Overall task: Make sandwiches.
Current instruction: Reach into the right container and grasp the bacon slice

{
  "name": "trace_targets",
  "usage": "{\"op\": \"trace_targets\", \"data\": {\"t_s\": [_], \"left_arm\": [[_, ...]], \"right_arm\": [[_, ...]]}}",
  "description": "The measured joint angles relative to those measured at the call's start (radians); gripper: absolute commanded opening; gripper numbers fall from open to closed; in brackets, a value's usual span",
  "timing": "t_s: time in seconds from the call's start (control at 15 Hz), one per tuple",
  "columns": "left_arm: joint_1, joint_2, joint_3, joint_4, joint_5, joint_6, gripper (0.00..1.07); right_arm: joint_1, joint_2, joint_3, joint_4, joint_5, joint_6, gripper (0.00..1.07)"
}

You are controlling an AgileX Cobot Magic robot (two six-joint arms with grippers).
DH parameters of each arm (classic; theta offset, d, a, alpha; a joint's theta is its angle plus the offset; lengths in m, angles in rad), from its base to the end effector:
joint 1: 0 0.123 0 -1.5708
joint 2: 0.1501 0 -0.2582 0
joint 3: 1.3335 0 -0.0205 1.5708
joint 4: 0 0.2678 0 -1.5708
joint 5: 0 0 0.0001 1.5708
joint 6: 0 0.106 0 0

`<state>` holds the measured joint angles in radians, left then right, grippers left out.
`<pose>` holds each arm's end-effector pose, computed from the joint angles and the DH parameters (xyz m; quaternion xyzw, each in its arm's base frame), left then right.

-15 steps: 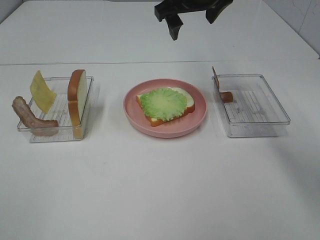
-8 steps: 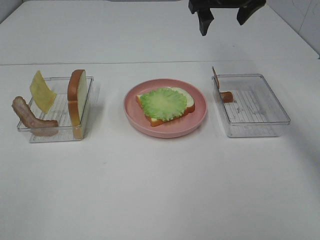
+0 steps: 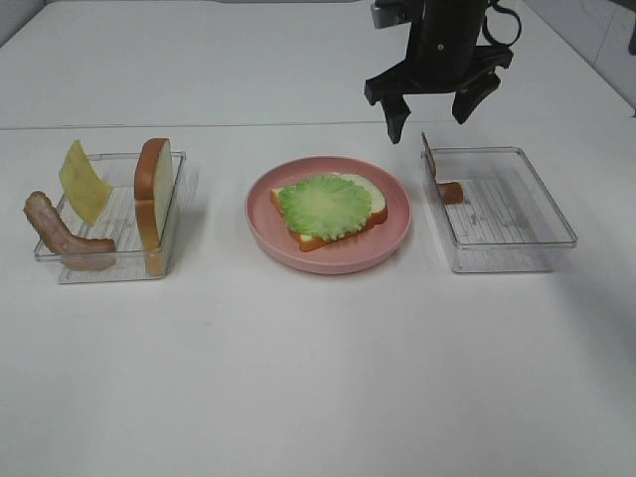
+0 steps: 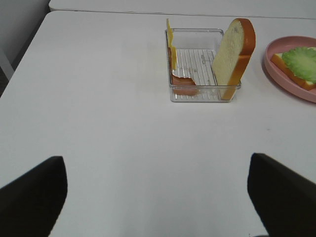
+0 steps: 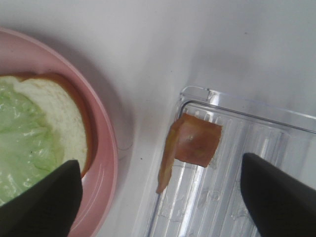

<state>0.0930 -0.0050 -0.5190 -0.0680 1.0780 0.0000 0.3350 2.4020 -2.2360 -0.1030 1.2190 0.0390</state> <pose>0.0469 -0.0020 0.2832 -0.0375 0.8502 -0.0095 0.5251 0.4866 0.1586 0.1643 -0.1568 0.9769 -0.0242 0.1429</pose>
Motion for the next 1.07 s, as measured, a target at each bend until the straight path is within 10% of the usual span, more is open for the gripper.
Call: {"op": "trace_targets", "data": {"t_s": [0.33,0.8,1.07], "left_arm": [[0.0,0.0,0.0,0.0,0.0,0.0,0.91],[0.0,0.0,0.0,0.0,0.0,0.0,0.91],[0.0,0.0,0.0,0.0,0.0,0.0,0.91]], "right_arm": [[0.0,0.059,0.0,0.006,-0.001,-0.002,0.75],[0.0,0.059,0.0,-0.039,-0.001,0.031,0.0],[0.0,0.059,0.0,-0.064,-0.001,0.033,0.0]]}}
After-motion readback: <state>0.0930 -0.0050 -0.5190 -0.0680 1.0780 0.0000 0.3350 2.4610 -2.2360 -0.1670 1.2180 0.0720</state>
